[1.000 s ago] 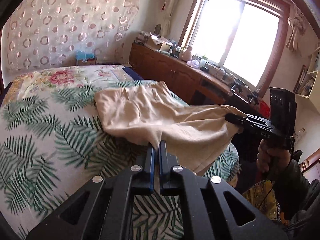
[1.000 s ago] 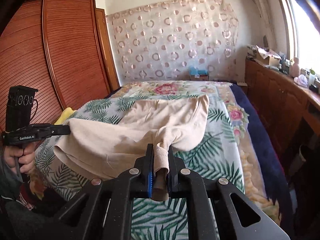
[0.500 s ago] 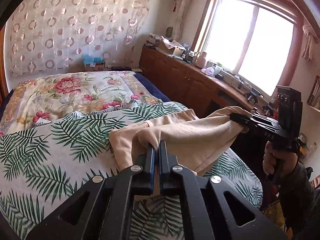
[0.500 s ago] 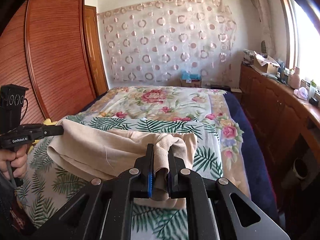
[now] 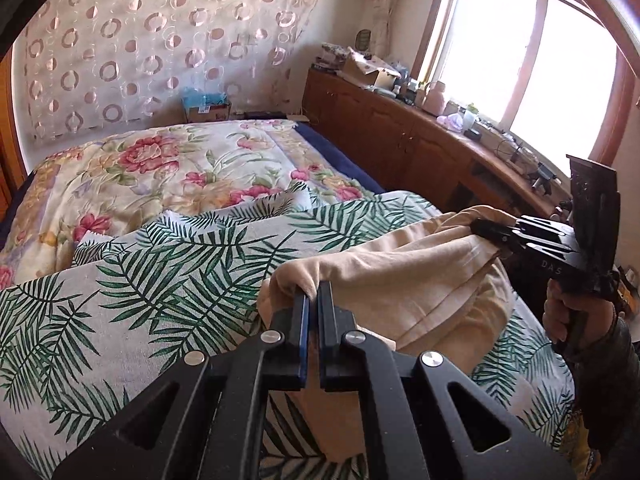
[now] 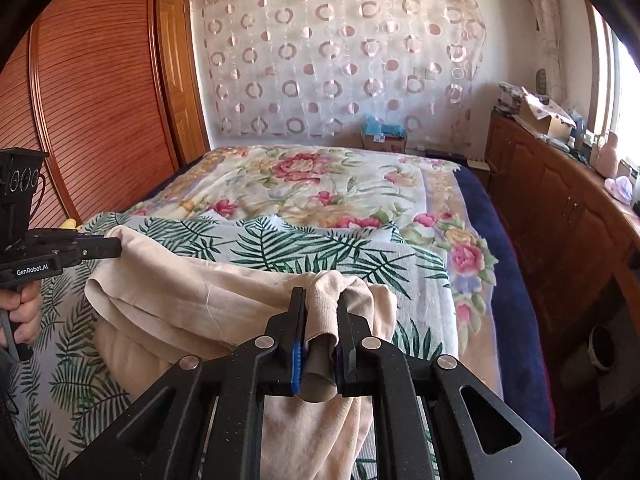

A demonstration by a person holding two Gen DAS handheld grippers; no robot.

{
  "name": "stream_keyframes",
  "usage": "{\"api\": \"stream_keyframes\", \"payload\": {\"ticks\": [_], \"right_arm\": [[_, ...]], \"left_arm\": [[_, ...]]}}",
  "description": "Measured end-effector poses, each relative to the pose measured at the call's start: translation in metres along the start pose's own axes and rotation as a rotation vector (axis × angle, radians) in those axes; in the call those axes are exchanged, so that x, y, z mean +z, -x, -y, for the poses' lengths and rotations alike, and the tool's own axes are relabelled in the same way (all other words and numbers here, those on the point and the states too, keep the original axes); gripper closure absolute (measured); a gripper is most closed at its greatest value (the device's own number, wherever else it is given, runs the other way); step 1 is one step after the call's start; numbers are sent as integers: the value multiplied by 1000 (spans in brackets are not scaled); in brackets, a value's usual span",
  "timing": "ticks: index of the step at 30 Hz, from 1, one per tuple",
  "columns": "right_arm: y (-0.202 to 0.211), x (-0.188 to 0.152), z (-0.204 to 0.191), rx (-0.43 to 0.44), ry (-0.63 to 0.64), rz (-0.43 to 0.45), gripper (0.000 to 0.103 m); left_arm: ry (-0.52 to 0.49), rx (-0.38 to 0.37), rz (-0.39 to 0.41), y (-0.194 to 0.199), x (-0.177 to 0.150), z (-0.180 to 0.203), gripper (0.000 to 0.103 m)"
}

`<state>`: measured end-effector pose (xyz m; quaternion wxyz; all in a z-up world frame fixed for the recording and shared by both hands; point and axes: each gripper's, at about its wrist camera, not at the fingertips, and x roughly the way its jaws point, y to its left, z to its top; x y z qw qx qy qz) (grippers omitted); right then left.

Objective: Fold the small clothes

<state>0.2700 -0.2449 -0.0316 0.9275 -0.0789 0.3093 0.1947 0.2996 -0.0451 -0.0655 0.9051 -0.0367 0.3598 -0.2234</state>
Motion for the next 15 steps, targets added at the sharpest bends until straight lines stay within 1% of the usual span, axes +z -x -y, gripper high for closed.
{"api": "stream_keyframes", "payload": {"ticks": [2, 4, 5, 6, 9, 11, 12, 13, 14, 15], "right_arm": [[2, 2, 0, 1, -14, -5, 92], [7, 5, 2, 6, -29, 7, 85], [9, 7, 2, 0, -31, 15, 83], [12, 7, 2, -19, -30, 27, 77], [25, 10, -1, -65, -24, 56, 67], [35, 8, -3, -84, -12, 68, 64], [40, 8, -4, -89, -8, 71, 62], [45, 6, -6, -85, -2, 73, 57], [50, 2, -8, -84, 7, 73, 55], [55, -3, -9, -86, 16, 71, 51]], "left_arm": [[7, 1, -9, -3, 0, -2, 99], [5, 3, -10, -4, 1, -3, 99], [-2, 5, -9, -4, 2, -2, 97], [-15, 15, -5, -3, 2, -1, 95], [-41, 51, 1, 1, 3, 0, 80], [-37, 35, 12, 7, 3, -3, 58], [-35, 23, 17, 12, 2, -4, 55], [-34, 18, 21, 16, 1, -6, 50], [-34, 18, 24, 20, 0, -7, 41], [-35, 15, 25, 24, -4, -9, 36]]}}
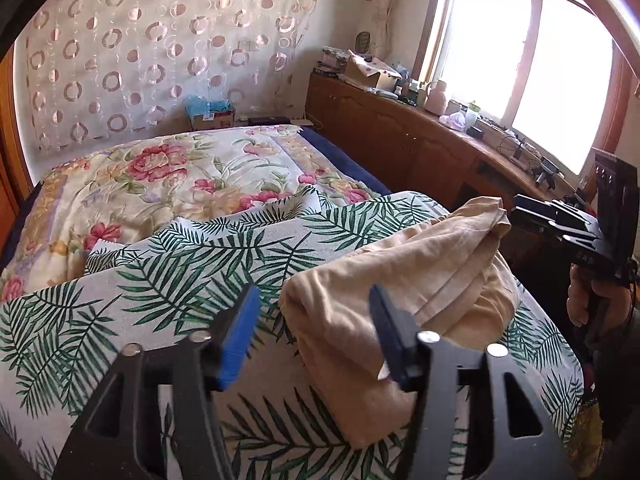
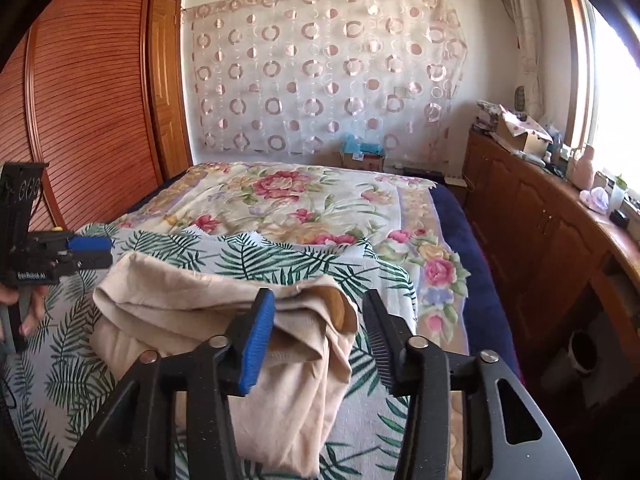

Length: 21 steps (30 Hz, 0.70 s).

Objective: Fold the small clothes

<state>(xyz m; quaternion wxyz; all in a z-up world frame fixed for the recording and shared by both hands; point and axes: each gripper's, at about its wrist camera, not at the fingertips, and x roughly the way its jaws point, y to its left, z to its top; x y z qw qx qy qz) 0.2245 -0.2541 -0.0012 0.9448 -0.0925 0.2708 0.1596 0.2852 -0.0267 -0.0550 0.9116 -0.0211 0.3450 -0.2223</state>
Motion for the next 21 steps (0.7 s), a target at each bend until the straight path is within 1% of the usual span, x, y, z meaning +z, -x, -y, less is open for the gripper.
{"api": "stream_keyframes", "payload": {"ticks": [1, 2, 5, 9, 11, 14, 18, 19, 20, 21], "right_arm": [[3, -5, -2, 4, 12, -6, 51], [5, -10, -5, 14, 27, -17, 51], [3, -22, -7, 39, 56, -74, 51], [-6, -23, -8, 39, 95, -128, 51], [-18, -20, -8, 37, 106, -160, 51], [-32, -8, -9, 35, 122, -176, 51], [-42, 12, -4, 69, 114, -156, 51], [-46, 13, -2, 82, 106, -150, 55], [-49, 15, 2, 100, 95, -142, 63], [-54, 16, 6, 113, 100, -134, 74]], "left_arm": [[0, -4, -3, 2, -4, -1, 29], [1, -10, -9, 4, -9, -3, 28], [-19, -24, -64, 2, -27, -3, 28], [-68, 8, -135, -10, -43, -1, 28], [-70, 9, -156, -17, -42, 1, 28], [-87, 3, -156, -27, -33, 6, 28], [-88, -19, -137, -45, -12, 10, 28], [-89, -14, -129, -49, -6, 11, 28], [-93, -4, -116, -52, -1, 11, 28], [-97, 12, -100, -56, 4, 10, 28]]}}
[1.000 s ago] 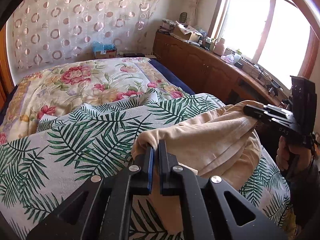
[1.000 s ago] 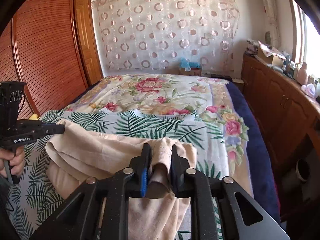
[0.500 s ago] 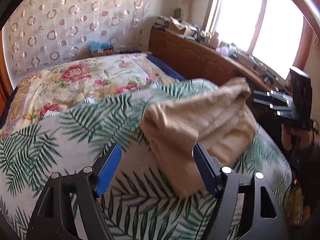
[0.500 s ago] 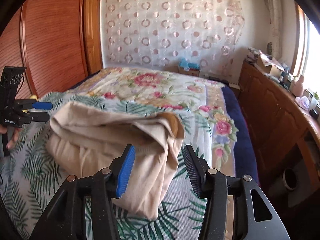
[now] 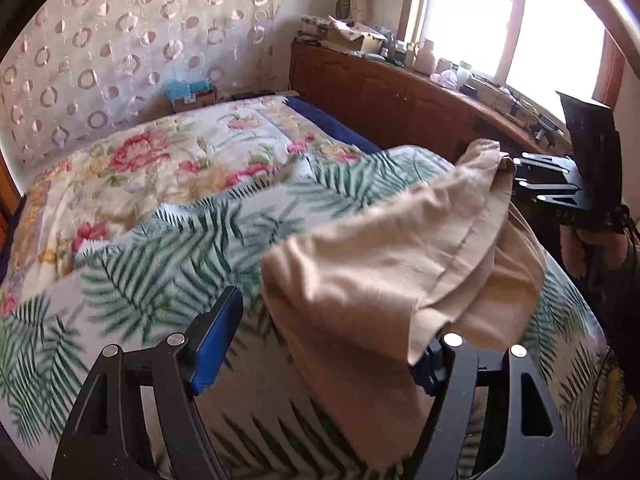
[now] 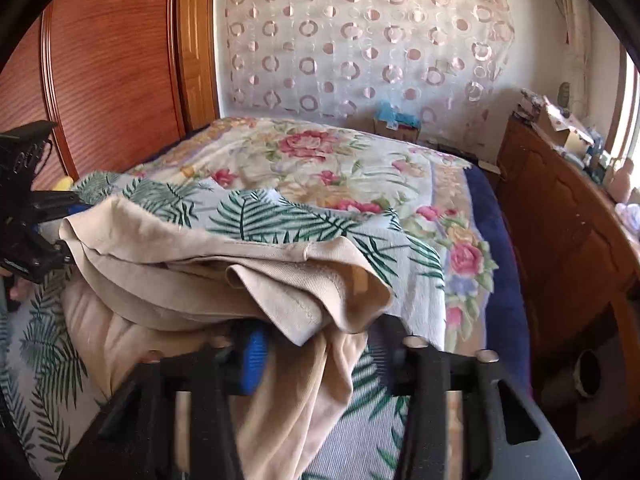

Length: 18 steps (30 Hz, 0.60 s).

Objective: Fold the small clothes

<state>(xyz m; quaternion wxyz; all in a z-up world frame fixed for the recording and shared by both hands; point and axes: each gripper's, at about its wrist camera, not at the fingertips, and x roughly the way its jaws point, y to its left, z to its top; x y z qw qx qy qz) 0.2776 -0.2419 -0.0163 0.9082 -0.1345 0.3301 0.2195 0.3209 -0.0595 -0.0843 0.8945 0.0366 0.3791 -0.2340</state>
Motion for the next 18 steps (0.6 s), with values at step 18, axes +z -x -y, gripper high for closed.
{"api": "stream_keyframes", "payload": {"ticks": [18], "right_arm": [[2, -4, 37, -58, -179, 3, 52]], "left_arm": [[160, 69, 28, -1, 7, -40, 28]]}}
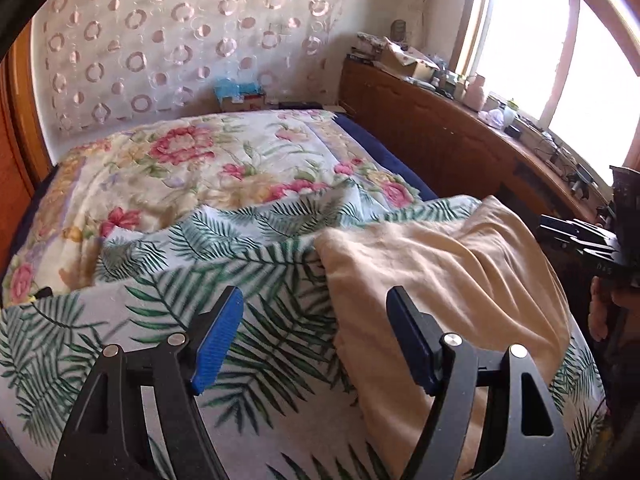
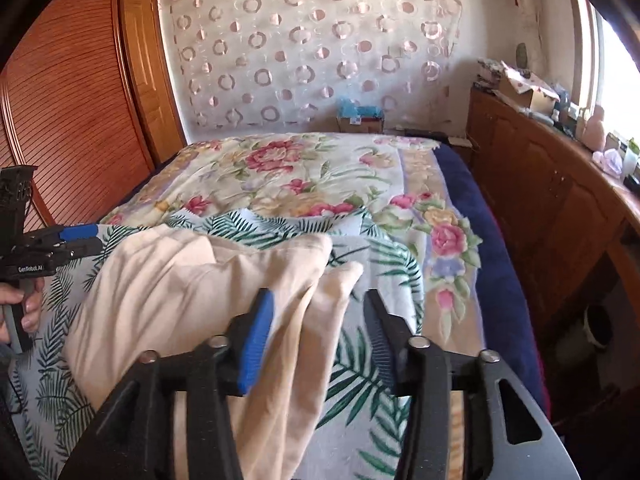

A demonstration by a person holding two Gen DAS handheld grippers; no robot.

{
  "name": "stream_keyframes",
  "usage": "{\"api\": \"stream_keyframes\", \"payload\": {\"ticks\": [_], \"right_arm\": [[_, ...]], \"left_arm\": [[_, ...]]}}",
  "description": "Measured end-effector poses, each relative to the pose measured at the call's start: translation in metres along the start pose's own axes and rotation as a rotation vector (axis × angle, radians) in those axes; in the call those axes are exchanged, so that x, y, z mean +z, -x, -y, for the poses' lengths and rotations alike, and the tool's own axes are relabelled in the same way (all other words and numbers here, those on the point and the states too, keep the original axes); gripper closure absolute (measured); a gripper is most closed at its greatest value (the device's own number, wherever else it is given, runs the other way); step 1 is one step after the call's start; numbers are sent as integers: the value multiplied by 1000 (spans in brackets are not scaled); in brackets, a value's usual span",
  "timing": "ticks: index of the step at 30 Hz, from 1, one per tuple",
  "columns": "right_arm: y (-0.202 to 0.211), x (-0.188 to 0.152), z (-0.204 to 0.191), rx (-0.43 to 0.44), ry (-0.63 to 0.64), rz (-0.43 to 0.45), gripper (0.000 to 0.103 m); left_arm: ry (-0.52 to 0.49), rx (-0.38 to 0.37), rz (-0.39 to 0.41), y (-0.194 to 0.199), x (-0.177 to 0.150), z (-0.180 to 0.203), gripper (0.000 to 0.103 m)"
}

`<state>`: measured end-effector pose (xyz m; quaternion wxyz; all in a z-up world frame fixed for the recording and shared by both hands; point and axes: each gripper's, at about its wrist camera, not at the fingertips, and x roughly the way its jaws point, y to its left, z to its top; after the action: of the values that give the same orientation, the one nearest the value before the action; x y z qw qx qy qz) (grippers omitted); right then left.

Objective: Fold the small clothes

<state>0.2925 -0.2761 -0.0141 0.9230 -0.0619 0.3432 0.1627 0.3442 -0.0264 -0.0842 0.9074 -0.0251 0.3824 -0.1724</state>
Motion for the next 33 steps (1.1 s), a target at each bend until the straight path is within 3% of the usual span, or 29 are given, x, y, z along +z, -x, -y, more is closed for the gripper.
{"api": "stream_keyframes", "payload": {"ticks": [4, 12, 15, 17, 18, 20, 21, 22, 24, 33], "right_arm": [[-15, 1, 10, 40, -47, -39, 40], [-40, 5, 25, 92, -126, -105, 37], [-48, 6, 25, 122, -122, -112, 37], [-52, 6, 23, 137, -103, -114, 37], [-54, 8, 22, 152, -97, -118, 38], [-60, 7, 20, 161, -82, -128, 47], [-61, 8, 20, 161, -75, -130, 59], [-65, 7, 21, 185, -70, -139, 70], [-66, 8, 20, 190, -46, -136, 79], [-18, 37, 7, 184, 51, 39, 83]], "left_arm": [[-8, -32, -38, -7, -8, 9, 28], [-20, -106, -110, -21, -19, 20, 28], [-36, -109, -99, -21, -19, 24, 38], [-32, -140, -99, -22, -19, 25, 53], [-38, -139, -99, -23, -19, 26, 54], [-64, -125, -104, -24, -18, 29, 71], [-54, -146, -110, -25, -17, 28, 77], [-40, -166, -118, -26, -16, 27, 83], [-39, -175, -115, -23, -16, 26, 87], [-43, -138, 67, 62, -9, 20, 93]]}}
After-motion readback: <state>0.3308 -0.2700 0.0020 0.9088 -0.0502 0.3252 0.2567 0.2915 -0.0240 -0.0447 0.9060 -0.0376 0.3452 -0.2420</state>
